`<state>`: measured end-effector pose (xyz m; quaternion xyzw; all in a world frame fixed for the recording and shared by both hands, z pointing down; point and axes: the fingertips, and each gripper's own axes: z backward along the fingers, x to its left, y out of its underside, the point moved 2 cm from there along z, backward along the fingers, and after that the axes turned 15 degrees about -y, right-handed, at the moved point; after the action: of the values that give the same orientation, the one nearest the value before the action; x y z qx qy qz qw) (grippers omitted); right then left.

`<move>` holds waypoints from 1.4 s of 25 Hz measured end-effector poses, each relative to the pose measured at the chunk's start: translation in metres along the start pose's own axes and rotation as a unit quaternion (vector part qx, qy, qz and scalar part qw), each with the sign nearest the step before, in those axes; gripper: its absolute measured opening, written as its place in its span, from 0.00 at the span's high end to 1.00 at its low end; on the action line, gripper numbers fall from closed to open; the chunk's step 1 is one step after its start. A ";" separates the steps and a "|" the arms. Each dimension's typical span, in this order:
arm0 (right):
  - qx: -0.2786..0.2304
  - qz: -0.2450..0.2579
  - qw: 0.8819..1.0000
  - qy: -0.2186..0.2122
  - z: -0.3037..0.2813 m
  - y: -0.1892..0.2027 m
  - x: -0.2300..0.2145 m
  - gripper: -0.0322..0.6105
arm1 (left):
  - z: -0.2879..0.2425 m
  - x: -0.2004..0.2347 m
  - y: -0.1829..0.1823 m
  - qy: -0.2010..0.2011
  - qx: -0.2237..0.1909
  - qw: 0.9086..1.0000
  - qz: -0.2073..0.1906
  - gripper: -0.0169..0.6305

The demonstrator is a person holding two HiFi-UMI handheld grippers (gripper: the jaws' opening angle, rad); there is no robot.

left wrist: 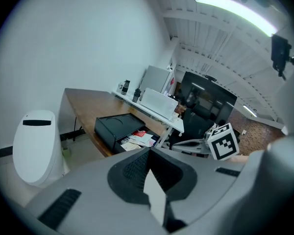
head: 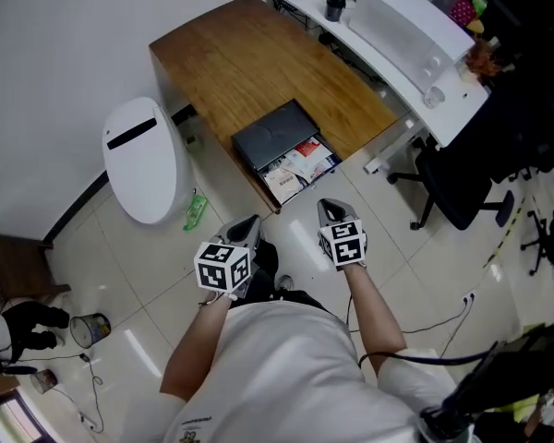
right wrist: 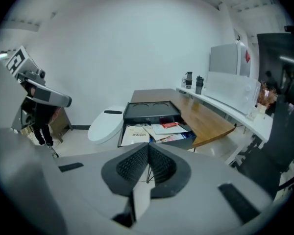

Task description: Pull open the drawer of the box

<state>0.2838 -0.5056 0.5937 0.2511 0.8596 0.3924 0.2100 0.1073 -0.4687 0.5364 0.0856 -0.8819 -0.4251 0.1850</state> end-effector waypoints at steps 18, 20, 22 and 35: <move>-0.070 -0.051 0.996 0.009 0.067 -0.036 0.082 0.97 | 0.049 -0.017 -0.027 0.042 -0.024 0.999 -0.017 0.97; -0.079 -0.056 0.995 0.021 0.066 -0.039 0.085 0.97 | 0.049 -0.008 -0.021 0.042 -0.014 0.999 -0.012 0.97; -0.086 -0.067 0.994 0.030 0.064 -0.041 0.087 0.97 | 0.047 0.001 -0.013 0.040 -0.002 0.999 -0.007 0.97; -0.094 -0.112 0.988 0.045 0.065 -0.032 0.091 0.97 | 0.041 0.009 -0.002 0.055 0.010 0.998 -0.012 0.97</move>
<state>0.2398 -0.4321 0.5144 0.1146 0.8500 0.4566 0.2365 0.0831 -0.4432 0.5142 0.1213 -0.8735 -0.4130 0.2274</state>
